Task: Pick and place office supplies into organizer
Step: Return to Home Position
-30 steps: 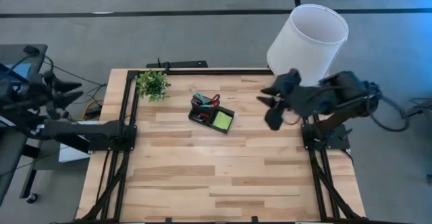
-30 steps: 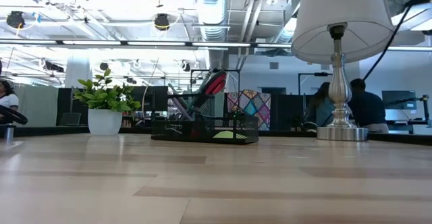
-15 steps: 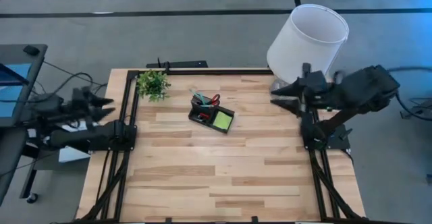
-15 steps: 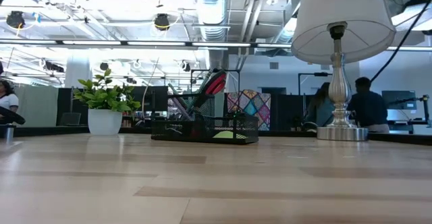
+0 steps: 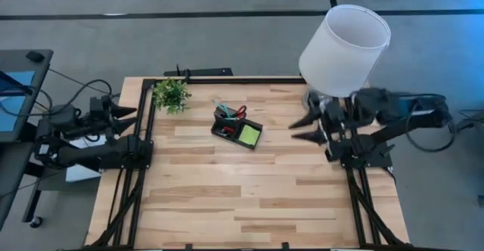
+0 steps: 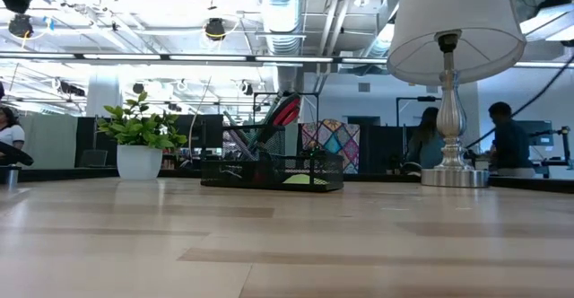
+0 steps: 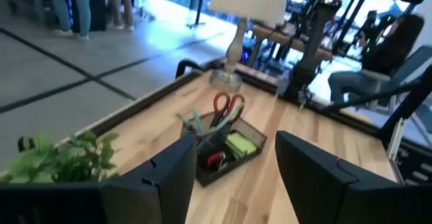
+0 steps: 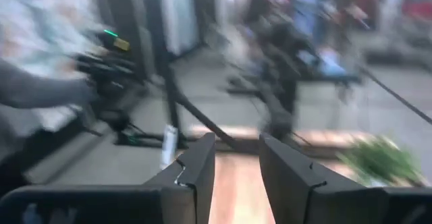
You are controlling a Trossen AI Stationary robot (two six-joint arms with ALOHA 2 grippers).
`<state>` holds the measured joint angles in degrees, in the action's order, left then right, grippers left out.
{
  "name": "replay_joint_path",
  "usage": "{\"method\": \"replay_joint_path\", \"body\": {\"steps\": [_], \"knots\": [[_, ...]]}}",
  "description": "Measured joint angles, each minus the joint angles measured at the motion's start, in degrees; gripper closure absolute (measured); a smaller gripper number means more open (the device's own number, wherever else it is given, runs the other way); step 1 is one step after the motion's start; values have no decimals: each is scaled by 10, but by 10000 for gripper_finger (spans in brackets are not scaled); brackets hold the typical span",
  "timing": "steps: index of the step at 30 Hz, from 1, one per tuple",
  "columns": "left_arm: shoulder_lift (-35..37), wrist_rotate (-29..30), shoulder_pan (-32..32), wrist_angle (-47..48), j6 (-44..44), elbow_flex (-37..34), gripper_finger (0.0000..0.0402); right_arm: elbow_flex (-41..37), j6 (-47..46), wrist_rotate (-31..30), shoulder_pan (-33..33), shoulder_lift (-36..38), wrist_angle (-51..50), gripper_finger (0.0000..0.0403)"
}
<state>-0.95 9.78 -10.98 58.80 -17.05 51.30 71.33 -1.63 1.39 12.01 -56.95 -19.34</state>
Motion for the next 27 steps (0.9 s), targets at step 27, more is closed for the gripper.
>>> {"method": "replay_joint_path", "body": {"steps": [27], "knots": [[0, 18, 0, -143, 34, -13, 205, -653, -164, 32, -84, 328, 583, 294]]}}
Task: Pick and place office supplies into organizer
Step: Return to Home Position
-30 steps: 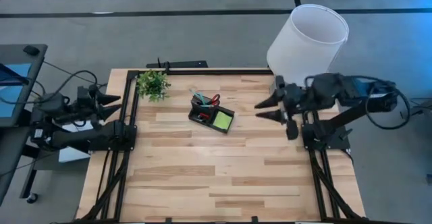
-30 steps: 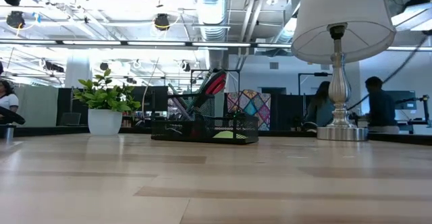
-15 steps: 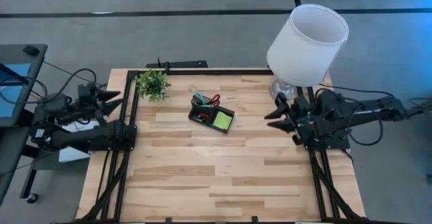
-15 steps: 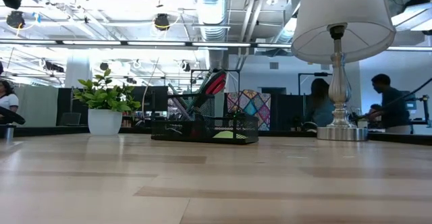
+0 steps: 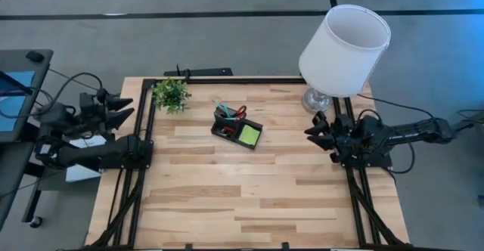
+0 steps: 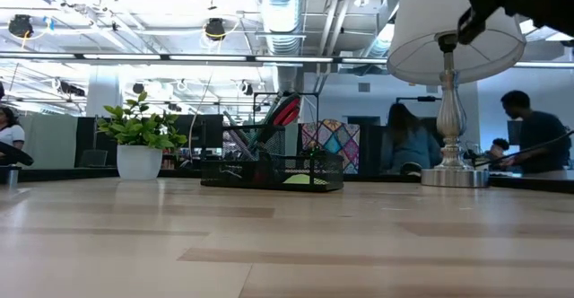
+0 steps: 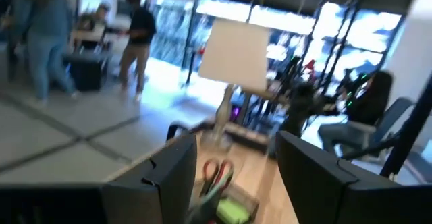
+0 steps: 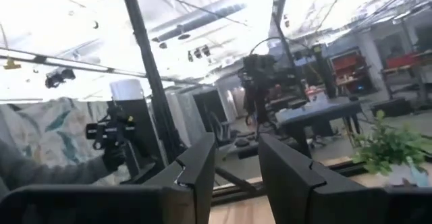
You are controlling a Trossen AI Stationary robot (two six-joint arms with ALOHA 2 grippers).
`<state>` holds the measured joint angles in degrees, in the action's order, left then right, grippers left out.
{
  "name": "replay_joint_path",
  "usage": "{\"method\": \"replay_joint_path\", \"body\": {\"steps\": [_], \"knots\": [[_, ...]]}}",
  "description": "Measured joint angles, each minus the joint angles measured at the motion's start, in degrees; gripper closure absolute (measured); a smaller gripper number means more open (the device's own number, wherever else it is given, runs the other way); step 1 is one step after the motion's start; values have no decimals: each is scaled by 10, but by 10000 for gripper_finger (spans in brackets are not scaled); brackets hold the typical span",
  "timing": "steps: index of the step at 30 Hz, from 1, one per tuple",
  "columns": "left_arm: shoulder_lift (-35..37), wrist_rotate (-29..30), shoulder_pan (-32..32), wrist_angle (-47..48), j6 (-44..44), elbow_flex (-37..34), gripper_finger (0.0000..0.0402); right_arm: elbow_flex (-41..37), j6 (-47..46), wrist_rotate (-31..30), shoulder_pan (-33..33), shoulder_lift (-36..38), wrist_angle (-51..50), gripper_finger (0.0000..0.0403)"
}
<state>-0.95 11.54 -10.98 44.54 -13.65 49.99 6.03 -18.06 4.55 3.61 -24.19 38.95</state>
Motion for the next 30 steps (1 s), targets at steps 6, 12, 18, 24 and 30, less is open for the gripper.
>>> {"method": "replay_joint_path", "body": {"steps": [6, 12, 18, 24, 30], "knots": [[0, -22, 0, -70, 34, -29, 205, -34, -4, -17, 0, 30, -12, 294], [0, -28, 0, -89, 7, -78, 205, -55, -20, -17, 0, 89, -54, 294], [0, -40, 0, -210, 2, -171, 205, -55, -46, -40, 0, 146, -116, 294], [0, -101, 0, -340, 3, -243, 205, -55, -49, -41, 0, 153, -121, 294], [0, -137, 0, -397, -34, -306, 205, -55, -50, -42, 0, 152, -129, 294]]}}
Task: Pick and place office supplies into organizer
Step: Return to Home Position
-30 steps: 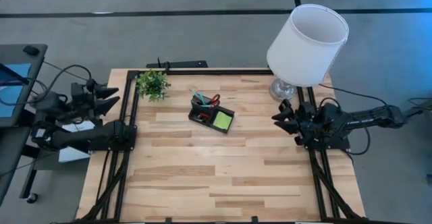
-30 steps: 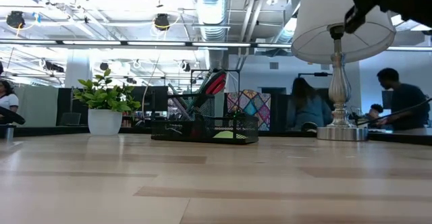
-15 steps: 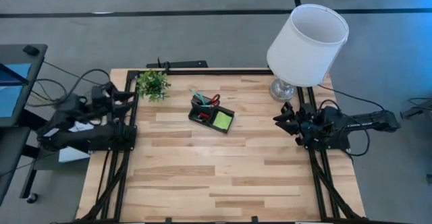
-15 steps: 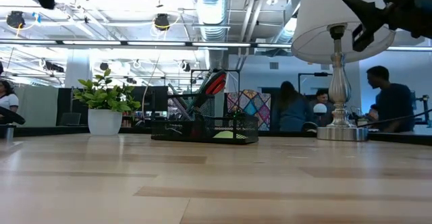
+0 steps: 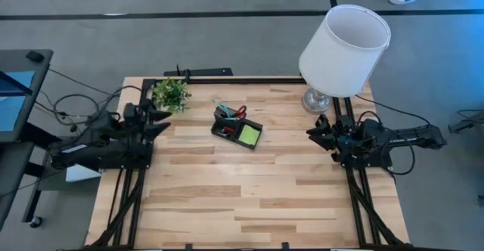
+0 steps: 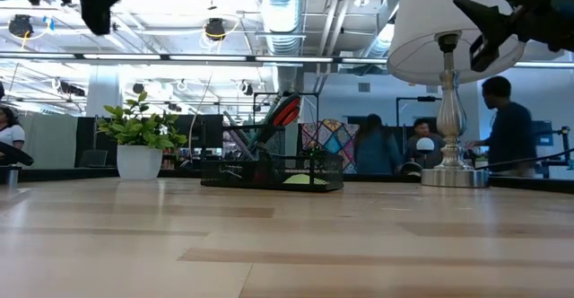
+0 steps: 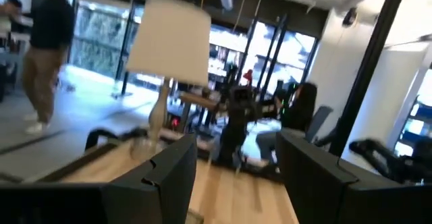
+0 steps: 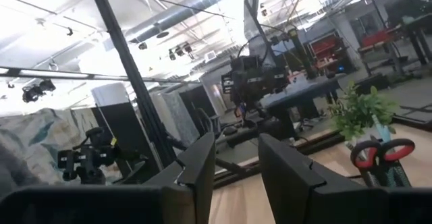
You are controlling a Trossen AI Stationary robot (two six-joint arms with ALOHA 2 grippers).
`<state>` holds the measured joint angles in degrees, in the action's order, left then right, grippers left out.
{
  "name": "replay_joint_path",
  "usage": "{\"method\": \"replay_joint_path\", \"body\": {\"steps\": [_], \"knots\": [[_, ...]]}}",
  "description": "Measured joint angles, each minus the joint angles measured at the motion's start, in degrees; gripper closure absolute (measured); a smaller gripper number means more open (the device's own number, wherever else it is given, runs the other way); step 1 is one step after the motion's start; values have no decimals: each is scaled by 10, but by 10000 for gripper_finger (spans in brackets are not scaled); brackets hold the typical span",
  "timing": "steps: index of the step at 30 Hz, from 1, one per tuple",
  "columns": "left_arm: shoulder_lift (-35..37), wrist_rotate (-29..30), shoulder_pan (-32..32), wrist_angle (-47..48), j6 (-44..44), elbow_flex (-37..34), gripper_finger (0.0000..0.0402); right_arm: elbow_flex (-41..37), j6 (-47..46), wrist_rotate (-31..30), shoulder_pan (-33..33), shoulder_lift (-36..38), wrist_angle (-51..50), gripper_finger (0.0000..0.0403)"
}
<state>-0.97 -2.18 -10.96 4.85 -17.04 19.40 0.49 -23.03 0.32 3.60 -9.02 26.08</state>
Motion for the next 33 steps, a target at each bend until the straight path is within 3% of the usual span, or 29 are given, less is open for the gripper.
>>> {"method": "replay_joint_path", "body": {"steps": [5, 10, 16, 22, 33], "knots": [[0, -4, 0, 27, -7, -28, 205, 0, 0, 0, 0, 0, -8, 294], [0, -1, 0, 157, -12, -28, 205, 0, 0, 0, 0, 0, -12, 294], [0, -58, 1, 327, -260, -28, 205, 0, 0, 0, 0, 0, -27, 294], [0, -43, 1, 478, -293, -28, 205, 0, 0, 0, 0, 0, -36, 294], [-1, 34, 1, 485, -287, -26, 205, 0, 0, 0, 0, 0, -38, 294]]}}
